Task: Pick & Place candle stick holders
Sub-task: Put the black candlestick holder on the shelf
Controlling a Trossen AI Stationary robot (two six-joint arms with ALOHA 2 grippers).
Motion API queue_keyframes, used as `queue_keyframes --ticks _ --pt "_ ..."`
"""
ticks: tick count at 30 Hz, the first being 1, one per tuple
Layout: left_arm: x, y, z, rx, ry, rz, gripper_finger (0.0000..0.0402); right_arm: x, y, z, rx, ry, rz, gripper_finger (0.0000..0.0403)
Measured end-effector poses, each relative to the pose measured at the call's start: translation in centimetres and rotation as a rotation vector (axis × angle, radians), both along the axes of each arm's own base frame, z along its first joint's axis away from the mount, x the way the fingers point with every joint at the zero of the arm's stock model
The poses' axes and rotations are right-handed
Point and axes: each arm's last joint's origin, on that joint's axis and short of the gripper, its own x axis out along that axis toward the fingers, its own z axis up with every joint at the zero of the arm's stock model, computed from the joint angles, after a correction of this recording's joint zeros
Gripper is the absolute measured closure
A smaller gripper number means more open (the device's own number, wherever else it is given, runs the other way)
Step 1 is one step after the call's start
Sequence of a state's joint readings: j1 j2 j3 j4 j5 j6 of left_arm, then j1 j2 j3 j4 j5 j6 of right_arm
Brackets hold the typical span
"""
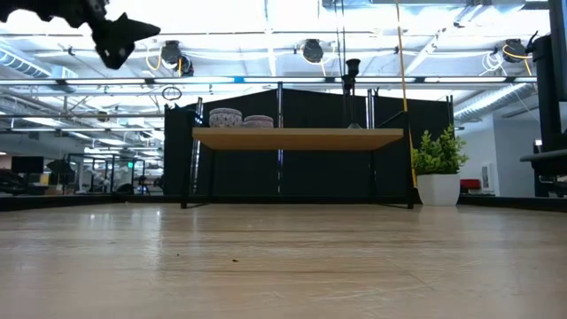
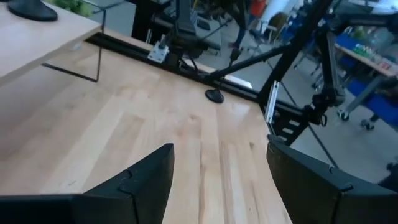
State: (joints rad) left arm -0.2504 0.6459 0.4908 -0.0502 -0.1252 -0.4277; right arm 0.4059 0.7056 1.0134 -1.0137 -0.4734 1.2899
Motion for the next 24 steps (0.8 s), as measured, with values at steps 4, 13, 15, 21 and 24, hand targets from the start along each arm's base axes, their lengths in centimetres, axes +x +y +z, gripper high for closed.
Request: queue_keyframes --ticks 4,13,15,21,24 --pt "-1.1 0.4 -0.8 -0.018 -0.019 0.041 0.0137 -0.4 0.7 -0.1 0.105 0.184 -0.010 0.0403" --pt "-1.5 0.5 -1.1 -0.029 -0.031 0.064 0.0137 -1.5 1.4 0.0 0.199 0.400 -0.088 0.0399" --pt "-1.5 0.5 -1.1 -0.026 -0.031 0.064 0.0137 -1.7 1.6 0.0 0.207 0.430 -0.095 0.0392" --pt "-1.5 0.5 -1.1 -0.023 -0.032 0.063 0.0137 -2.0 1.9 0.0 0.212 0.476 -0.090 0.0352" --pt "-1.5 0.5 -1.1 -0.023 -0.031 0.063 0.0137 -2.0 2.1 -0.1 0.205 0.488 -0.088 0.0323"
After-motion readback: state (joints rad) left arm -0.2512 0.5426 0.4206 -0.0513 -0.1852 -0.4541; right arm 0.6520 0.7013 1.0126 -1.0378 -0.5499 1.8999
